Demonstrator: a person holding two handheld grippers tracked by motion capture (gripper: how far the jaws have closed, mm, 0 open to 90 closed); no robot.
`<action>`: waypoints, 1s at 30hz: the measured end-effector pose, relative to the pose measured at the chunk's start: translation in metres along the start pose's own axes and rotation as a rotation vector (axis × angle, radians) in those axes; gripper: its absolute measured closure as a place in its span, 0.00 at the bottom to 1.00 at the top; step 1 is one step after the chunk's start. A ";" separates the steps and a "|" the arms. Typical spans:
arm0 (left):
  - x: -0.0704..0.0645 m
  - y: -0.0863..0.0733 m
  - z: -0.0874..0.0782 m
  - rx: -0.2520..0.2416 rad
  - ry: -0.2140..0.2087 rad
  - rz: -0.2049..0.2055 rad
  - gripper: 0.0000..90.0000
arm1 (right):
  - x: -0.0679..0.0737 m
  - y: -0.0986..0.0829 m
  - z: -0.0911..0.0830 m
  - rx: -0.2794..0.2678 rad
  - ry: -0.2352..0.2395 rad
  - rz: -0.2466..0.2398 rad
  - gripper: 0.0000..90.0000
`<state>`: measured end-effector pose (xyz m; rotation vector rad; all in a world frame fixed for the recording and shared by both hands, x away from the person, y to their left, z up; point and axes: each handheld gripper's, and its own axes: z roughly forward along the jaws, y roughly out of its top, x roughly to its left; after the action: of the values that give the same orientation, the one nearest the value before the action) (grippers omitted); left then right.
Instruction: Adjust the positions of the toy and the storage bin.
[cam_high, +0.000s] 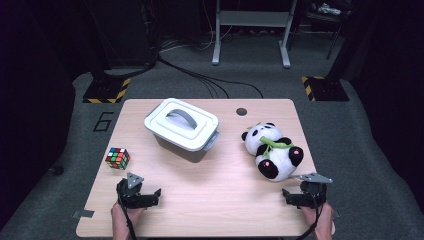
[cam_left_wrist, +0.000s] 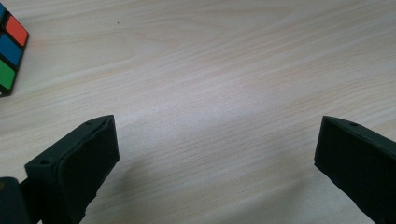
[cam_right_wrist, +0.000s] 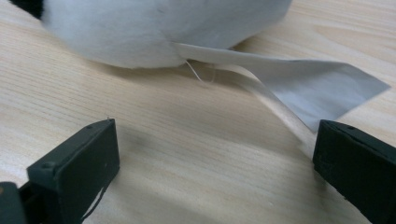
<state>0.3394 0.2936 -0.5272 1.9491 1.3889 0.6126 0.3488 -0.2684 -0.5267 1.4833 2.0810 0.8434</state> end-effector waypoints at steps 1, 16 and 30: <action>0.000 0.000 0.000 0.000 0.000 0.000 0.00 | 0.000 0.000 -0.001 0.002 0.007 0.015 0.00; 0.000 -0.001 0.005 0.032 -0.004 0.001 0.00 | 0.030 0.064 -0.061 -0.092 0.037 -0.062 0.00; -0.001 -0.001 0.005 0.032 -0.004 0.001 0.00 | 0.042 0.147 -0.034 -0.056 0.046 -0.124 0.04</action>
<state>0.3423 0.2921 -0.5314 1.9750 1.4033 0.5906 0.4118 -0.2017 -0.3994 1.3032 2.1400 0.8883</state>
